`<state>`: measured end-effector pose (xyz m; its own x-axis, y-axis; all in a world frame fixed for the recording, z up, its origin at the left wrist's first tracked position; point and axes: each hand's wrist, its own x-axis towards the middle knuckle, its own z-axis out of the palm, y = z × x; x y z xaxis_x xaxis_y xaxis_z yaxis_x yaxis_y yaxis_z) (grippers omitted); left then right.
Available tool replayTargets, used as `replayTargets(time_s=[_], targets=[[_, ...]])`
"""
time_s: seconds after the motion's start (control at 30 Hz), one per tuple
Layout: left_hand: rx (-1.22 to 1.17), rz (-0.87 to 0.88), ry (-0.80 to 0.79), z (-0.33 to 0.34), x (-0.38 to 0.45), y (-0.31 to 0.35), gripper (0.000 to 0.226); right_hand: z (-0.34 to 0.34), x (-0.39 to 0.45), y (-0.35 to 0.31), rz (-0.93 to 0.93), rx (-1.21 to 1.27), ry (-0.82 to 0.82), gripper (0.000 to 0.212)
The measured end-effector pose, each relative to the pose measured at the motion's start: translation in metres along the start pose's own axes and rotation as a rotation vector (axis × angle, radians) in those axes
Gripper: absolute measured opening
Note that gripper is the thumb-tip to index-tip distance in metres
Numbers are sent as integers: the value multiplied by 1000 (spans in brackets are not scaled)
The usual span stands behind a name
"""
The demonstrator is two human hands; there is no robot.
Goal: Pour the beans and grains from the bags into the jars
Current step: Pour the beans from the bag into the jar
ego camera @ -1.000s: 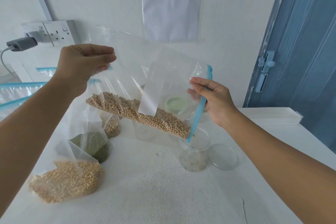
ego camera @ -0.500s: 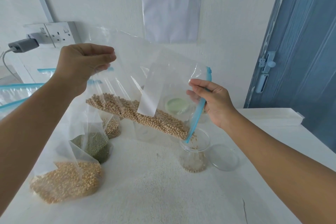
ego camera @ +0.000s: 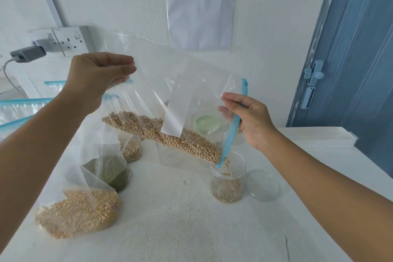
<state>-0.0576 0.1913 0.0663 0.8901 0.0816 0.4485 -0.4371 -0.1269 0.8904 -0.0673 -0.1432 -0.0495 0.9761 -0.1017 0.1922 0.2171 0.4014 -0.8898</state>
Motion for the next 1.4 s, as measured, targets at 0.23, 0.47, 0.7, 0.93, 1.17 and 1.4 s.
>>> replayTargets(time_s=[0.23,0.47,0.7,0.93,1.17,1.4], targets=[[-15,-2,5,-1,2,-1,16,0,1,1,8,2,-13,21],[-18,6,12,-1,5,3,18,2,3,-5,-3,13,-11,22],[-24,16,21,-2,10,6,17,5,5,-13,-23,18,-14,23],[-11,28,11,-1,9,6,16,3,1,-8,-12,3,-13,22],[-7,17,-2,-1,8,4,18,1,2,-6,-10,3,-6,21],[3,7,-135,-9,3,5,43,3,2,-3,-1,24,-5,22]])
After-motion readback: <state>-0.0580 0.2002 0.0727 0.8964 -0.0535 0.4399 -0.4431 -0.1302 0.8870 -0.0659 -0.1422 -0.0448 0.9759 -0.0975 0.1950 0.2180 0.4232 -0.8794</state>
